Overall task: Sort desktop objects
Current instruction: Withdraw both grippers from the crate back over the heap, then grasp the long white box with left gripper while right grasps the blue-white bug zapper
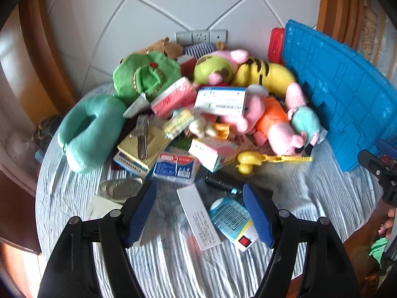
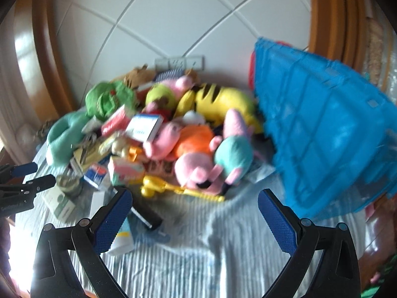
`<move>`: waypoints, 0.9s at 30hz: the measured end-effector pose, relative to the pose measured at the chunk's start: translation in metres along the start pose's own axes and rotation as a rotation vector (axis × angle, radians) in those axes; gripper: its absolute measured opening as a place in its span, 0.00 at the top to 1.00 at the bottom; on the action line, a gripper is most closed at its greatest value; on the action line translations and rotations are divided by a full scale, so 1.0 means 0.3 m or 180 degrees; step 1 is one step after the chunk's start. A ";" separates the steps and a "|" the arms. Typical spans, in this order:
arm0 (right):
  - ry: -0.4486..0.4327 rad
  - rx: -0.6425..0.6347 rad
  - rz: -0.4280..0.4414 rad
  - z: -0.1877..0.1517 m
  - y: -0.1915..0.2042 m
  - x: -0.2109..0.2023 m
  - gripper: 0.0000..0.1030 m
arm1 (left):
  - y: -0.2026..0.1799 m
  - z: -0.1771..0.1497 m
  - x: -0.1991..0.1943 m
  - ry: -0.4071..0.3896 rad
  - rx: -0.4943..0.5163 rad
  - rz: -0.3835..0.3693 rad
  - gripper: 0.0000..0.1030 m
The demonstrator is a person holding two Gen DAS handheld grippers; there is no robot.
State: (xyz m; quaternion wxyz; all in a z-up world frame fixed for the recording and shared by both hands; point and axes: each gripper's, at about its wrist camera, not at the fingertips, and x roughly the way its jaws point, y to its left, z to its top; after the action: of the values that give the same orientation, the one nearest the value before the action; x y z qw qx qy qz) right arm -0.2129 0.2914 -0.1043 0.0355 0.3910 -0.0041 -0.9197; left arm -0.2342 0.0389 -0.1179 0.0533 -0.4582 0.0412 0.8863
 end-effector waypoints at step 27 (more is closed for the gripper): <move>0.1378 -0.1158 0.0934 -0.262 0.463 0.511 0.08 | 0.173 -0.250 0.273 0.0845 -0.0661 0.0492 0.30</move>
State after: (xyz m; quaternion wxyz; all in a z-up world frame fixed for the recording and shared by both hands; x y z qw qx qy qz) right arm -0.2539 0.1439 -0.2641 0.2371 0.5601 0.1117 -0.7859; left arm -0.2275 -0.0169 -0.2268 -0.0684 -0.5696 -0.0087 0.8190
